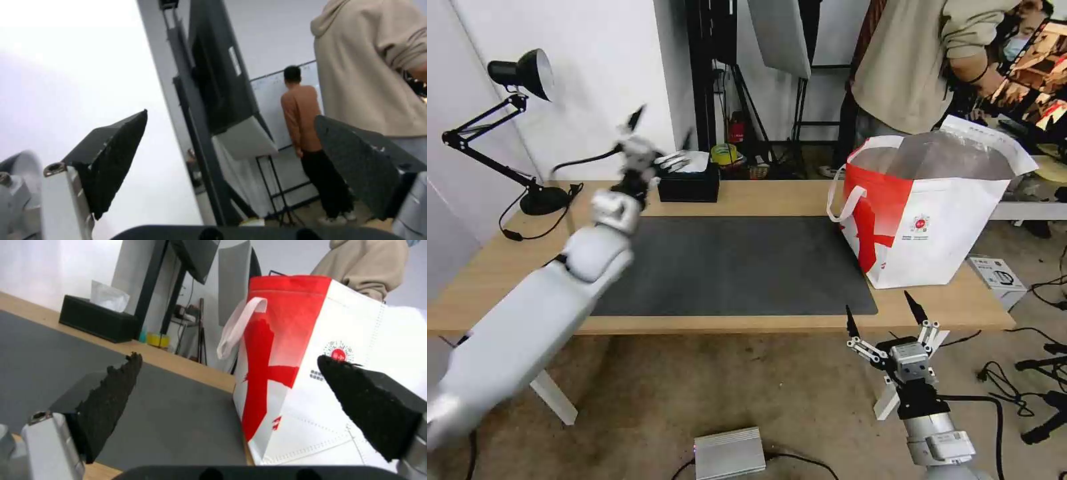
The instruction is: Pick up the trash from the table and place it into the takeout bag.
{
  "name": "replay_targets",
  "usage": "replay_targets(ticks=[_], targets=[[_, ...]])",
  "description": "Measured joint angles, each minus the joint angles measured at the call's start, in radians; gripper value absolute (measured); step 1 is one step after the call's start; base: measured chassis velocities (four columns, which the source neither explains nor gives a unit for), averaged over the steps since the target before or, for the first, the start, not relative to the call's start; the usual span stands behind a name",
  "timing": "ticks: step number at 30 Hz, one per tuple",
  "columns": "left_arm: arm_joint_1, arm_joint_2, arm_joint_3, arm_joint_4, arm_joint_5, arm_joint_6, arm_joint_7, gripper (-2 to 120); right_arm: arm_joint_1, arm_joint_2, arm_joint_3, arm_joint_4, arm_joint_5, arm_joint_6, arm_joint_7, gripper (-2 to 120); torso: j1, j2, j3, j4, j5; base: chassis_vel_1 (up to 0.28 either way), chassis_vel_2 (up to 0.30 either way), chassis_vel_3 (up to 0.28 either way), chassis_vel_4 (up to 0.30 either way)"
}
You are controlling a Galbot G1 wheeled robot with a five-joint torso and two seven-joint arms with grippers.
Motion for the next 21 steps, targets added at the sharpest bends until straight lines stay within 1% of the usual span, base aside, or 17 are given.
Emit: replay_targets(ticks=[1,2,5,6,8,11,12,14,16,17,18,20,21], targets=[[0.037,0.009,-0.023,-0.022,-0.005,0.0,-0.005,100,0.0,0.0,0.0,0.0,0.0,0.0,0.0,100,0.0,0.0,0.0,-0.0001,-0.0001,0.0,0.0,0.0,0.0],[0.037,0.009,-0.023,-0.022,-0.005,0.0,-0.005,100,0.0,0.0,0.0,0.0,0.0,0.0,0.0,100,0.0,0.0,0.0,-0.0001,-0.0001,0.0,0.0,0.0,0.0],[0.159,0.019,-0.099,-0.085,-0.009,-0.004,-0.015,100,0.0,0.0,0.0,0.0,0.0,0.0,0.0,100,0.0,0.0,0.0,-0.0006,0.0,0.0,0.0,0.0,0.0],[0.159,0.019,-0.099,-0.085,-0.009,-0.004,-0.015,100,0.0,0.0,0.0,0.0,0.0,0.0,0.0,100,0.0,0.0,0.0,-0.0006,0.0,0.0,0.0,0.0,0.0],[0.25,0.006,-0.166,-0.125,-0.003,-0.006,-0.016,100,0.0,0.0,0.0,0.0,0.0,0.0,0.0,100,0.0,0.0,0.0,-0.0004,0.0002,0.0,0.0,0.0,0.0],[0.389,-0.045,-0.279,-0.183,0.021,-0.006,-0.014,100,0.0,0.0,0.0,0.0,0.0,0.0,0.0,100,0.0,0.0,0.0,-0.0002,0.0,0.0,0.0,0.0,0.0],[0.389,-0.045,-0.279,-0.183,0.021,-0.006,-0.014,100,0.0,0.0,0.0,0.0,0.0,0.0,0.0,100,0.0,0.0,0.0,-0.0002,0.0,0.0,0.0,0.0,0.0],[0.477,-0.093,-0.35,-0.217,0.049,-0.009,0.003,100,0.0,0.0,0.0,0.0,0.0,0.0,0.0,100,0.0,0.0,0.0,-0.0003,0.0002,0.0,0.0,0.0,0.0],[0.555,-0.145,-0.399,-0.242,0.08,-0.015,0.016,100,0.0,0.0,0.0,0.0,0.0,0.0,0.0,100,0.0,0.0,0.0,-0.0004,0.0002,0.0,0.0,0.0,0.0],[0.555,-0.145,-0.399,-0.242,0.08,-0.015,0.016,100,0.0,0.0,0.0,0.0,0.0,0.0,0.0,100,0.0,0.0,0.0,-0.0004,0.0002,0.0,0.0,0.0,0.0],[0.605,-0.185,-0.423,-0.258,0.104,-0.026,0.025,100,0.0,0.0,0.0,0.0,0.0,0.0,0.0,100,0.0,0.0,0.0,-0.0003,0.0002,0.0,0.0,0.0,0.0],[0.667,-0.242,-0.447,-0.277,0.137,-0.036,0.042,100,0.0,0.0,0.0,0.0,0.0,0.0,0.0,100,0.0,0.0,0.0,-0.0002,0.0001,0.0,0.0,0.0,0.0],[0.667,-0.242,-0.447,-0.277,0.137,-0.036,0.042,100,0.0,0.0,0.0,0.0,0.0,0.0,0.0,100,0.0,0.0,0.0,-0.0002,0.0001,0.0,0.0,0.0,0.0]])
